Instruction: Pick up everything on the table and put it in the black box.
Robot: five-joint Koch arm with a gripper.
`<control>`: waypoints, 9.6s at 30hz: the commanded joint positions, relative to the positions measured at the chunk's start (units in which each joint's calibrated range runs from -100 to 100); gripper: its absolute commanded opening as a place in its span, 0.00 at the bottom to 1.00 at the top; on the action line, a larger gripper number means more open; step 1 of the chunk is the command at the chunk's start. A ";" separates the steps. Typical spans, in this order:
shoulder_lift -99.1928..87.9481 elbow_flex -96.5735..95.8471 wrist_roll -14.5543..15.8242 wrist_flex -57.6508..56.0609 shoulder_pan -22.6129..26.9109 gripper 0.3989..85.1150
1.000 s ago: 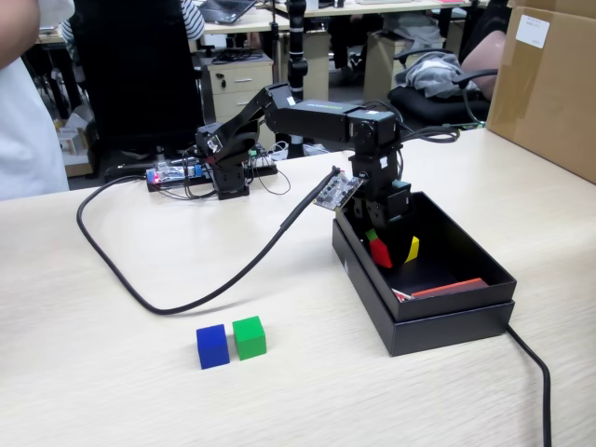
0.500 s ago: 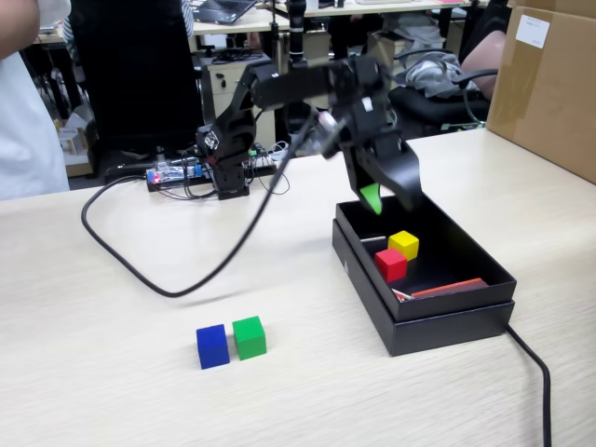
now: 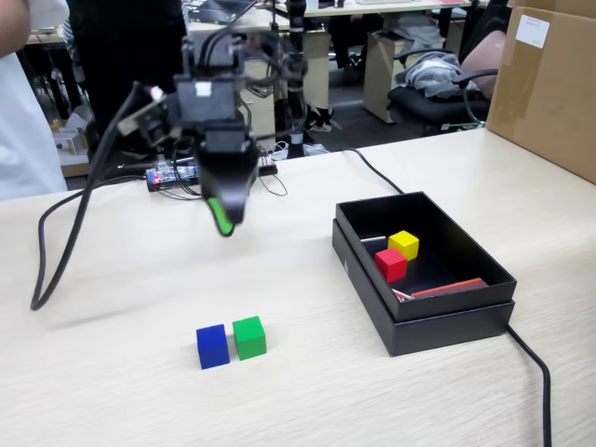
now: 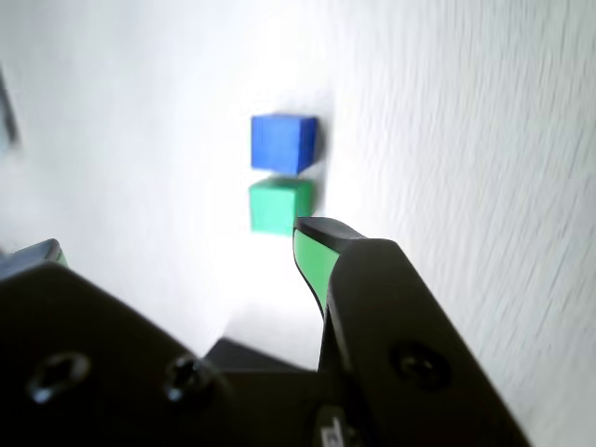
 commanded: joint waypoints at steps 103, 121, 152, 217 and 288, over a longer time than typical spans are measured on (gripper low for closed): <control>-18.08 -3.82 1.81 1.53 7.91 0.04; 10.26 1.80 8.89 1.53 23.49 0.06; 8.42 1.34 0.10 -0.80 1.37 0.56; 13.47 3.25 10.21 0.06 21.29 0.13; -116.76 -149.52 4.49 66.93 5.52 0.59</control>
